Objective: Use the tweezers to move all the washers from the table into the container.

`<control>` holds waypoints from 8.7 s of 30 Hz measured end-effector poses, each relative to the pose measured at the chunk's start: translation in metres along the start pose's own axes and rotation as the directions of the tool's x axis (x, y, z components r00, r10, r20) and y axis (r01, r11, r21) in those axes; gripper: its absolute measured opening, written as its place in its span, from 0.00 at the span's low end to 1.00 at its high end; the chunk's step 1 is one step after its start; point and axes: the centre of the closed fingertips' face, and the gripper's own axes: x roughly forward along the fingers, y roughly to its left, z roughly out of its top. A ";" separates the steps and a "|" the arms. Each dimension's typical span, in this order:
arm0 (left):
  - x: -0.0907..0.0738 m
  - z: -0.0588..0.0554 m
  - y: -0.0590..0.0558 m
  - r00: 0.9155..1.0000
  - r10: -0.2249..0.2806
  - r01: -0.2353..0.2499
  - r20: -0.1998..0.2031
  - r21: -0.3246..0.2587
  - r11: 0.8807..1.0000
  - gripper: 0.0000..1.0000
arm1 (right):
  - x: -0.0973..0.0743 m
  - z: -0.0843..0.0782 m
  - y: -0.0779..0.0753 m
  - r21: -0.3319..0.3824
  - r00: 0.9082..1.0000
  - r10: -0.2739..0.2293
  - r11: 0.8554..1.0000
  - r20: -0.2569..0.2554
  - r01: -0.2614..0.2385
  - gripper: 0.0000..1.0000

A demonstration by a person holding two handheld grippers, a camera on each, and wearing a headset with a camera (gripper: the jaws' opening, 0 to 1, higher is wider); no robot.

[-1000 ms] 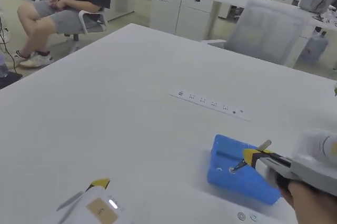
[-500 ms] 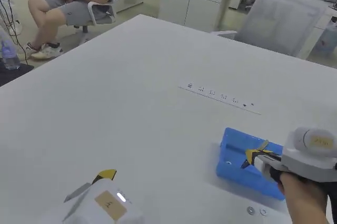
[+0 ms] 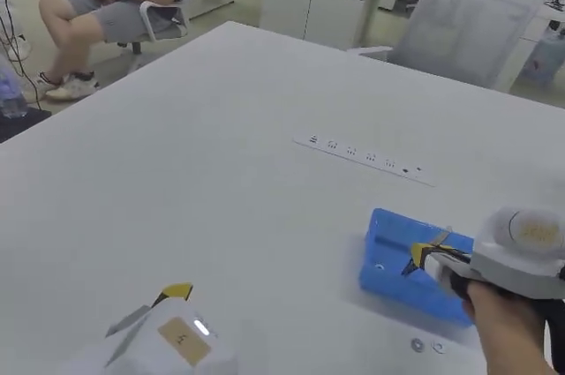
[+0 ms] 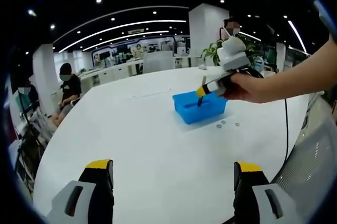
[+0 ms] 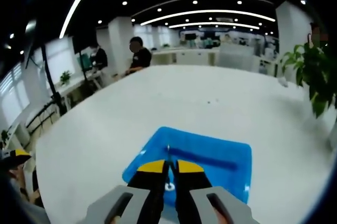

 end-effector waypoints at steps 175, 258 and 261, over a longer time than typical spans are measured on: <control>0.001 -0.001 -0.008 0.999 -0.048 0.048 -0.003 0.013 0.999 0.95 | -0.088 -0.023 -0.014 0.036 0.997 -0.019 0.999 0.075 0.017 0.03; 0.000 -0.001 -0.005 0.999 -0.039 0.039 -0.001 0.008 0.999 0.94 | -0.059 0.012 -0.027 0.015 0.996 -0.050 0.999 0.080 0.049 0.02; 0.000 -0.002 -0.005 0.999 -0.039 0.039 -0.005 0.009 0.999 0.94 | -0.048 0.005 -0.034 0.018 0.996 -0.069 0.998 0.058 0.068 0.02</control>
